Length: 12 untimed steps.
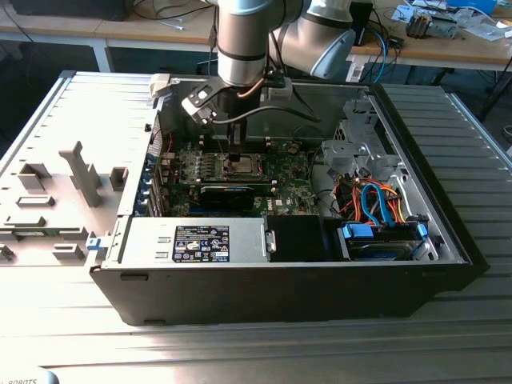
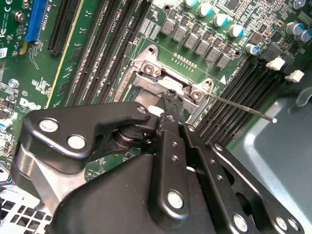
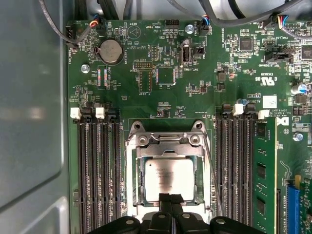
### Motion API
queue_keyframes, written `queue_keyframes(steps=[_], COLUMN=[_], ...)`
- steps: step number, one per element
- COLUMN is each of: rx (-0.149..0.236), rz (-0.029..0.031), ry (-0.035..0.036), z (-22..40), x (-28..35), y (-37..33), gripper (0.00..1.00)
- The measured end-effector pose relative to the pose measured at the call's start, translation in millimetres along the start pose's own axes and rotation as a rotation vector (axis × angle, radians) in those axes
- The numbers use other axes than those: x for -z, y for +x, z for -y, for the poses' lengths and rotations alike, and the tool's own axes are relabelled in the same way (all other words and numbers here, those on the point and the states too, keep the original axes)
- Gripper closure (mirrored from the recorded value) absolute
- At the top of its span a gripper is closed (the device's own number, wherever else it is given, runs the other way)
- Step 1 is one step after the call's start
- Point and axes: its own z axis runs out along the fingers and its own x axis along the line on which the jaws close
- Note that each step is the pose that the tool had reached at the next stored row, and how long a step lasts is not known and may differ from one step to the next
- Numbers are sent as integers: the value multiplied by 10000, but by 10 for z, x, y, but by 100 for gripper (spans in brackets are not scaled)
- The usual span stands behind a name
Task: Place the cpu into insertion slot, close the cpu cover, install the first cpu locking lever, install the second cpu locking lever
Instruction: 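Close the cpu cover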
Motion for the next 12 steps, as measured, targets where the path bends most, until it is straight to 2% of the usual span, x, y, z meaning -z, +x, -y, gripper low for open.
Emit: queue_keyframes(steps=[12], rx=[0], rz=[1], ry=[1], z=[17], x=[-71], y=[3], gripper=[89])
